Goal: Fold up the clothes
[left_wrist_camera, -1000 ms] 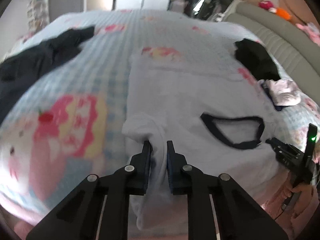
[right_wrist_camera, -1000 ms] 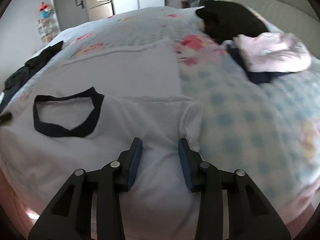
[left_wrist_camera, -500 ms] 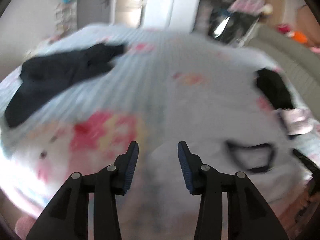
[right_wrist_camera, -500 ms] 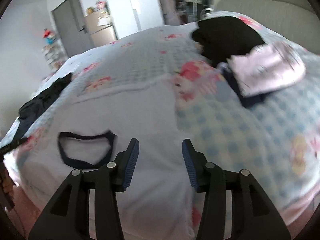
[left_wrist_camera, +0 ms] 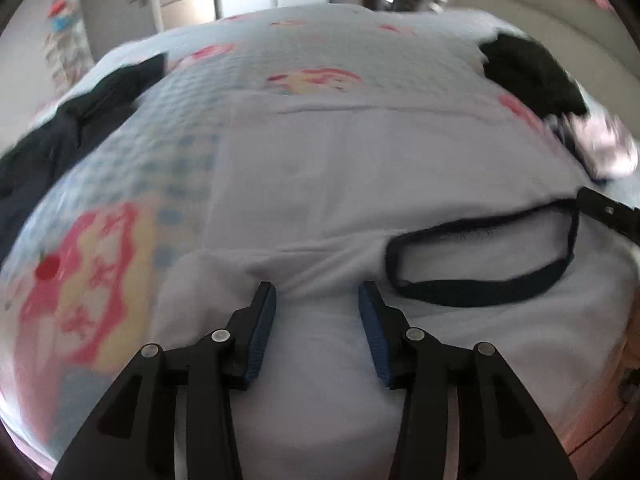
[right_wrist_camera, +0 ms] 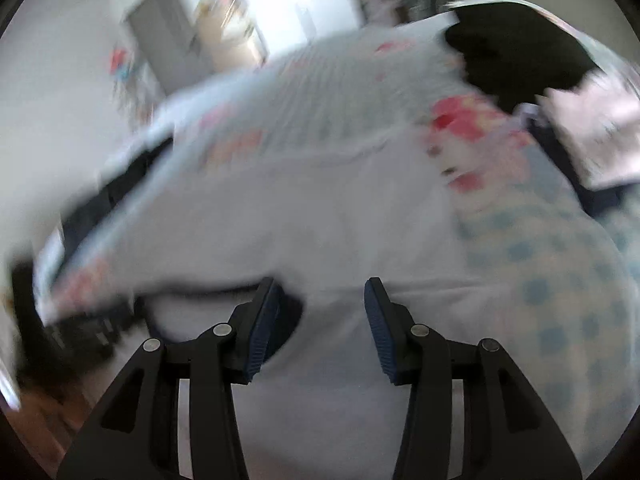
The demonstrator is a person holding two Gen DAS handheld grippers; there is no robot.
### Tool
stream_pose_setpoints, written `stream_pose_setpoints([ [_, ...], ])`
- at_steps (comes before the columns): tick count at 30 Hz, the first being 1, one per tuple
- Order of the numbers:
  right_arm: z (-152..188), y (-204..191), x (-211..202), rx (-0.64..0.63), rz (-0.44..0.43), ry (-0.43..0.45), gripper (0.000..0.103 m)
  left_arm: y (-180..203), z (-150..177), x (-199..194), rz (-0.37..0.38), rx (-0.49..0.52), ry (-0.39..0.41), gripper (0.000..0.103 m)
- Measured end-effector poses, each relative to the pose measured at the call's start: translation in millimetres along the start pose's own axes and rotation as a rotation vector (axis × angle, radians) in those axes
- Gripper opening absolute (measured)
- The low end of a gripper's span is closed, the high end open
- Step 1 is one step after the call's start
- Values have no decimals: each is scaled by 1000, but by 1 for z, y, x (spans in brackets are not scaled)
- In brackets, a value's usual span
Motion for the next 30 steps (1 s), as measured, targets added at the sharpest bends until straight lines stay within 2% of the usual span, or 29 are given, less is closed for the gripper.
stream_pose_setpoints([
  [1,-5,11,-6,63,-12,19,50,-2,-3,-6,13,-14,16,45],
  [4,-8,32,-16,109,9,3,50,13,-16,-22,55,37,58,45],
  [7,3,37,-22,12,100,-30,50,48,-22,-23,140,119,42,46],
  [9,15,38,-27,-15,119,-28,50,74,-24,-17,209,163,21,46],
  [10,18,35,-24,-20,100,-41,49,89,-24,-16,244,180,17,46],
  [14,24,35,-8,-61,169,-50,49,152,-21,6,337,225,-26,46],
  [16,19,40,-11,-22,190,-17,49,175,-13,27,328,266,-89,46],
  [19,16,47,-17,-11,201,2,50,186,0,53,225,311,-160,46],
  [23,27,57,-9,-77,259,-20,54,167,-11,64,140,276,-133,48],
  [25,34,65,-4,-43,249,-34,54,145,-25,63,52,254,-102,42],
  [26,31,69,-4,-12,245,-30,54,138,-31,61,36,236,-90,42],
  [28,25,77,-6,51,238,-21,54,130,-38,55,70,177,-76,40],
  [30,18,81,-11,83,237,8,55,137,-46,41,182,143,-30,40],
])
Point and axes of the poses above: each gripper's, at about its wrist camera, not at the fingertips, and x roughly the way its jaws point, y to its right, z to its underside, the point moved 9 cm from there along x, roughly the way its jaws point, and after that the axes turned 10 degrees about z, right-handed, at the moved point
